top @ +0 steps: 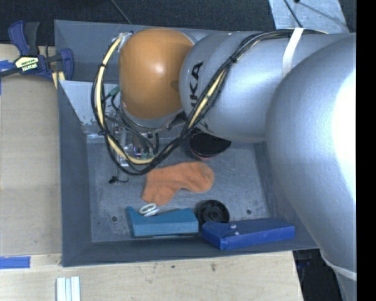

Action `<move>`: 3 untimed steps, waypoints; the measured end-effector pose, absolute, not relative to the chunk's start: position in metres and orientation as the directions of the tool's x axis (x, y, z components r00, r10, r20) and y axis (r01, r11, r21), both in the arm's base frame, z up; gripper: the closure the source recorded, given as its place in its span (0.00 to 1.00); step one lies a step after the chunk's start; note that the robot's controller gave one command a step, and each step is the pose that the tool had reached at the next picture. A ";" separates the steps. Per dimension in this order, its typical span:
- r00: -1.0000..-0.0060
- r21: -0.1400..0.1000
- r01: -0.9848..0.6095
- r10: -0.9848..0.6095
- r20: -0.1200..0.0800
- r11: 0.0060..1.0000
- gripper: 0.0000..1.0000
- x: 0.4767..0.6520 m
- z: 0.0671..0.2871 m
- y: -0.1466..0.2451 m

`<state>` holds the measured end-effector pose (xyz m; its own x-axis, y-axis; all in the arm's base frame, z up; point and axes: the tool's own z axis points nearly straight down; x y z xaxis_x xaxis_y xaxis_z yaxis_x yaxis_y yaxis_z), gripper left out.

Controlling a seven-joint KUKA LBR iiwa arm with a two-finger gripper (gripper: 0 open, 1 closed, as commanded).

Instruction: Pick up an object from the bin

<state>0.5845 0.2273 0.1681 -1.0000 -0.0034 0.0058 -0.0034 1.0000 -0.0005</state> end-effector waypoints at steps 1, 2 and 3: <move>-1.000 0.001 -0.001 -0.001 -0.002 1.000 0.00 0.587 0.173 0.226; -1.000 0.006 -0.023 -0.023 -0.008 1.000 0.00 0.578 0.170 0.213; -0.997 0.000 0.074 0.074 -0.003 0.997 0.00 0.583 0.153 0.178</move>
Offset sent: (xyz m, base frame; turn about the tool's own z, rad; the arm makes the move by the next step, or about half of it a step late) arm -0.0366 -0.0861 -0.0158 -0.0563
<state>0.5834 0.1784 0.1530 -0.9973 0.0739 -0.0033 0.0739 0.9973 -0.0001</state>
